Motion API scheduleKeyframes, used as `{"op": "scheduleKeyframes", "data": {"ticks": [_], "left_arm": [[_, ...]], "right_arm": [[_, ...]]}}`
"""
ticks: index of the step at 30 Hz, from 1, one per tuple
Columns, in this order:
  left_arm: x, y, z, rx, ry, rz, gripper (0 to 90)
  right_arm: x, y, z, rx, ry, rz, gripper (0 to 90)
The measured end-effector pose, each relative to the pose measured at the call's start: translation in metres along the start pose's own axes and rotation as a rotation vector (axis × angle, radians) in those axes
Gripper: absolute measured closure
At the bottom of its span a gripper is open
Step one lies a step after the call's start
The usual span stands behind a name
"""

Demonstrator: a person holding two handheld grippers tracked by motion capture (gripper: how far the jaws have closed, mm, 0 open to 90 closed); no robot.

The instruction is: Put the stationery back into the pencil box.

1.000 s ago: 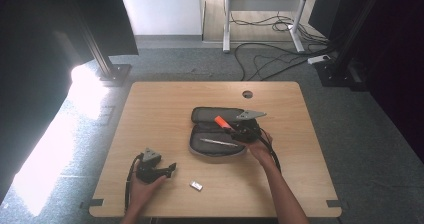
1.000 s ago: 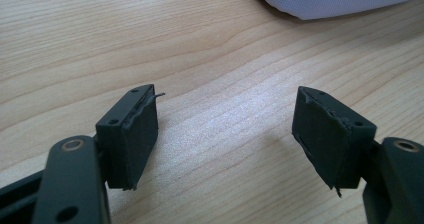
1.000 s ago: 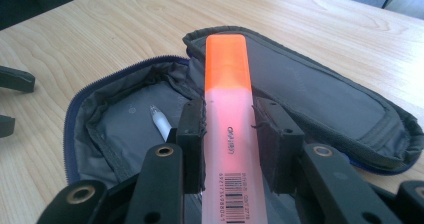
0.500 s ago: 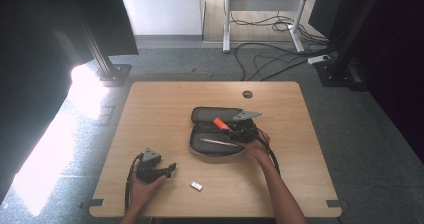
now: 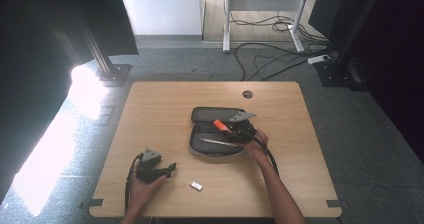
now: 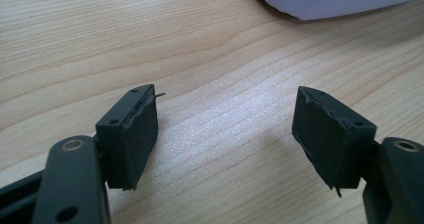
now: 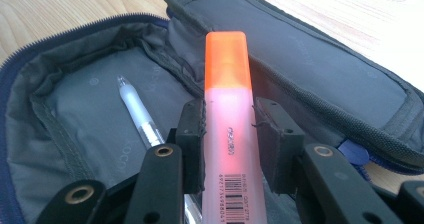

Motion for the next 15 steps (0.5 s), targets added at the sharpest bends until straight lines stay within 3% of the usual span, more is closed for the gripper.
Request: {"op": "scheduleKeyframes", "data": {"ticks": [15], "left_arm": [[0.0,-0.0001,0.0,0.002,0.001,0.001,27.0]], "right_arm": [[0.0029,0.0012,-0.0016,0.018,-0.023,-0.001,63.8]]}}
Point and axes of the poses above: each handheld gripper's, and its own axes: z roughly backward along the jaws, x roughly out of its underside, y roughly to its right, the point moved 2 cm from there along -z, roughly forward along the jaws, and after that the axes turned 4 degrees about -y, right-handed, at the moved point
